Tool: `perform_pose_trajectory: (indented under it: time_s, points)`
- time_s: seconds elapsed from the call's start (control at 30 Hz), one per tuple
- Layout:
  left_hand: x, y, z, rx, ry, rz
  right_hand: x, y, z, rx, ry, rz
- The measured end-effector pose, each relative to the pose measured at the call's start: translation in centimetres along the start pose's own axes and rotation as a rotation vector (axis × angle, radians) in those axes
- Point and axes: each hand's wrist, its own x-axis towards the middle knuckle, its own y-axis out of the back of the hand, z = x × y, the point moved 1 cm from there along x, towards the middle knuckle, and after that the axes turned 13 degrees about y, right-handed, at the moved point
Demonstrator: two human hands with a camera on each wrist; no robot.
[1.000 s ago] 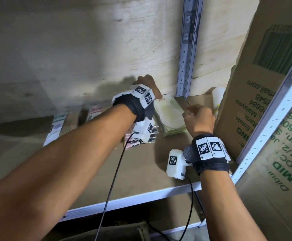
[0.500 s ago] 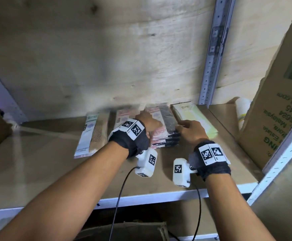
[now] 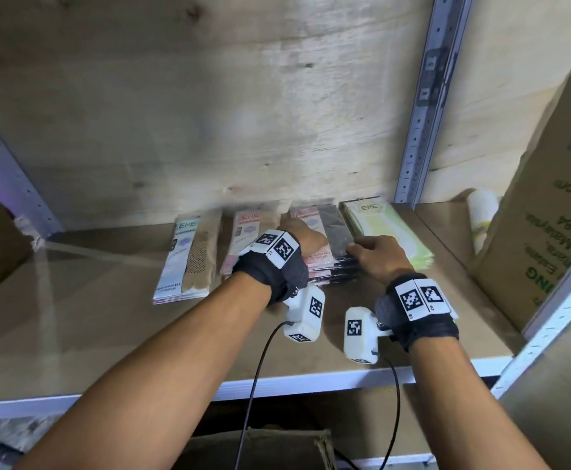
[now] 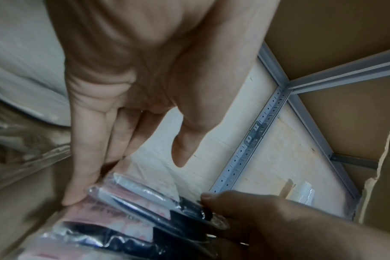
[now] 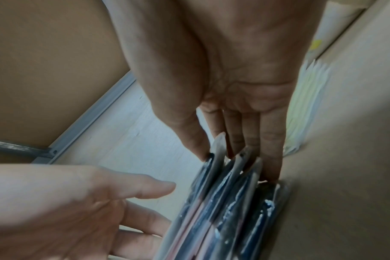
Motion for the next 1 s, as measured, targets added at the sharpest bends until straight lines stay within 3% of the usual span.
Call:
perform_pose_trajectory:
  time_s: [0.27,0.4,0.67,0.8,1.0]
  points:
    - [0.4,0.2,-0.3,-0.041,0.022,-0.022,0.1,0.0,0.2,0.002,0.007,-0.012]
    - [-0.2,2.4,-0.3,-0.037,-0.031,0.006,0.0,0.3,0.1,0.046,0.003,0.004]
    - [-0.9,11.4,-4.2,-0.357,-0.01,0.117,-1.5,1.5,-4.1,0.13,0.22,0.314]
    - [-0.1,10.7,-8.0,-0.263,0.054,0.134,-2.7,-1.1,-8.2,0.247,0.353,0.165]
    - [0.4,9.1,-10.2,-0.264,0.078,0.103,-3.9,-6.9,-10.5,0.037,0.353,-0.149]
